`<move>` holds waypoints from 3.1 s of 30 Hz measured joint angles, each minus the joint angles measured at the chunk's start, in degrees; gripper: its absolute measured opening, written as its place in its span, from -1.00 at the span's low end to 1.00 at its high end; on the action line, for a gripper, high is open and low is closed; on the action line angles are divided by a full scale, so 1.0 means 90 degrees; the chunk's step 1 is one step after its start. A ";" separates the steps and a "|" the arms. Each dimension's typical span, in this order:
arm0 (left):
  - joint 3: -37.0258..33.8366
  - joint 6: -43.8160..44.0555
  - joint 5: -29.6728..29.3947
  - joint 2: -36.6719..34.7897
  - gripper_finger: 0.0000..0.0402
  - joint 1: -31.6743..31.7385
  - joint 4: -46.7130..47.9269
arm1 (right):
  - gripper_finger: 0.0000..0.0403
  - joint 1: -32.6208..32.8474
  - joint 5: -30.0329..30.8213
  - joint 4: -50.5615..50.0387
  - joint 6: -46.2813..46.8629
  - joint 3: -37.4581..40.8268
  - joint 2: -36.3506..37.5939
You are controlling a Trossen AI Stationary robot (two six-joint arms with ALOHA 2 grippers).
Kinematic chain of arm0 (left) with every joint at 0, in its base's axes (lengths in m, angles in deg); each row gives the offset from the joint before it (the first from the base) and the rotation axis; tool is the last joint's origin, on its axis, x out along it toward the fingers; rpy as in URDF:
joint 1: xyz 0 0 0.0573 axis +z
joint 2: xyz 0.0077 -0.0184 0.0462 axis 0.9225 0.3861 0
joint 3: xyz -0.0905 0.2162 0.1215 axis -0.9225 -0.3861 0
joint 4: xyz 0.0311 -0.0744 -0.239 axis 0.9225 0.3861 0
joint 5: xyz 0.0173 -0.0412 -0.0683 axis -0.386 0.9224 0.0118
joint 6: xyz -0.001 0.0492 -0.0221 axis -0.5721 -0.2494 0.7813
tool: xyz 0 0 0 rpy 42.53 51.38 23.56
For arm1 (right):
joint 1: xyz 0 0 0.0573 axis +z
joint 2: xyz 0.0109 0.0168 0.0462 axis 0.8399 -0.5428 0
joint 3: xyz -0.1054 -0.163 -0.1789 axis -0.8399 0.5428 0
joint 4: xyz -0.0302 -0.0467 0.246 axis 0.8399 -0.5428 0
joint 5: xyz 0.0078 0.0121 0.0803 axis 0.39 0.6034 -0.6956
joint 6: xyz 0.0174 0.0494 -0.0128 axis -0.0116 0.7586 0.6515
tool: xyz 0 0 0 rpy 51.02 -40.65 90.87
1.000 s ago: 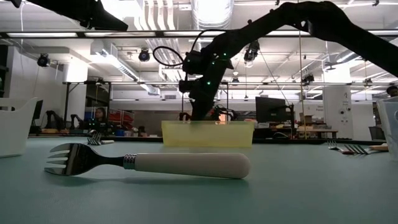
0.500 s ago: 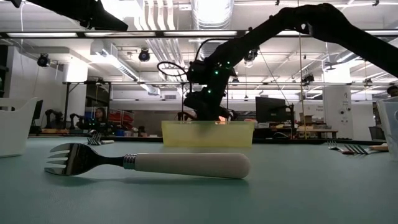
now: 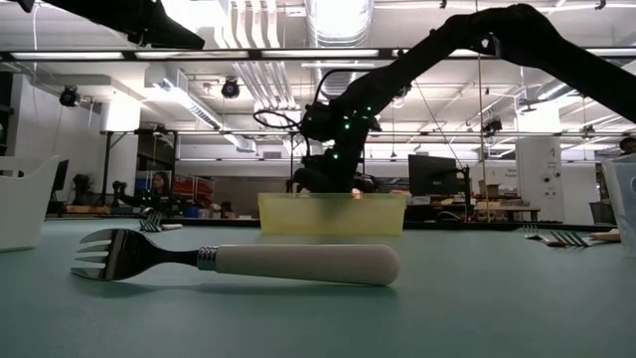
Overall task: Sort silverware by color (type)
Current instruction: Adjust the orange fork, then put the white fork into the white bin
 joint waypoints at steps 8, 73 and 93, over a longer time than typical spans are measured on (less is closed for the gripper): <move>0.0000 0.0000 -0.0002 0.0002 -0.26 0.0000 0.0000 | -0.96 -0.0002 0.0210 0.0061 -0.0115 -0.0270 -0.0002; 0.0999 0.3710 0.1373 0.2716 -0.26 -0.1554 0.0319 | -0.95 0.3791 0.0637 0.1595 -0.0101 0.4206 0.4789; 0.2715 0.4005 0.0840 0.5442 -0.26 -0.3284 0.1007 | -0.96 0.5330 0.0788 0.2596 -0.0104 0.4709 0.4792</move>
